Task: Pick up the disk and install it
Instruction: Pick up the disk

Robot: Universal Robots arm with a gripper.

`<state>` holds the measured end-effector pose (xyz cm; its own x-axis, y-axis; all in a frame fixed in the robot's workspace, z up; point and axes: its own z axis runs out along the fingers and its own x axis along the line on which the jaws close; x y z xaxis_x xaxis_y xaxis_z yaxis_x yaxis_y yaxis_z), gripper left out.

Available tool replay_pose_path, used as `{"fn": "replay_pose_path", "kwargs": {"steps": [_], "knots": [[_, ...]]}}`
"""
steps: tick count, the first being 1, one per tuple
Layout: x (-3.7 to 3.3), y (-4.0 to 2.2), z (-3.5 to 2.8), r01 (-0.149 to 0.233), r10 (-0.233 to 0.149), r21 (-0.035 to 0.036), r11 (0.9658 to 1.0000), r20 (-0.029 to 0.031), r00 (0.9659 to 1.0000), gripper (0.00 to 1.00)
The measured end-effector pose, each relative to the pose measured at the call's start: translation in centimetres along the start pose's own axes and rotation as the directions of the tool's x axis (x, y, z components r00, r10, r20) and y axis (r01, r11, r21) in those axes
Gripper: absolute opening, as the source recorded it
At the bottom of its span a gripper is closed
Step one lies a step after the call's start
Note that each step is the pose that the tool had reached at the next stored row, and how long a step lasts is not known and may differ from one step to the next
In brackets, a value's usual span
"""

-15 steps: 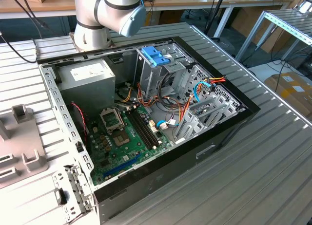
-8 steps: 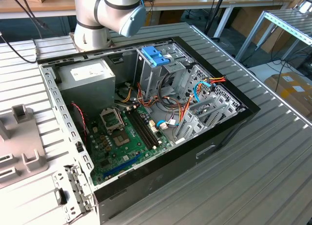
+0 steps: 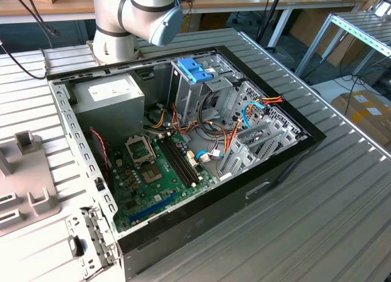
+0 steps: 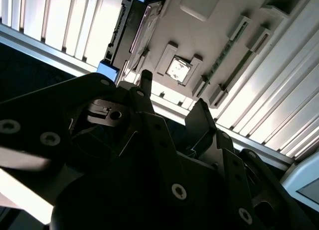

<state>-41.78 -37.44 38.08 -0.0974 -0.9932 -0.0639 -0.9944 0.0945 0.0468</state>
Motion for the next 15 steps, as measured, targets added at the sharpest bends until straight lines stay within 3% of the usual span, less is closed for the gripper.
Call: {"fn": "replay_pose_path", "kwargs": {"steps": [15], "knots": [[-0.28, 0.02, 0.22, 0.0, 0.0, 0.0, 1.0, 0.0, 1.0, 0.54]]}}
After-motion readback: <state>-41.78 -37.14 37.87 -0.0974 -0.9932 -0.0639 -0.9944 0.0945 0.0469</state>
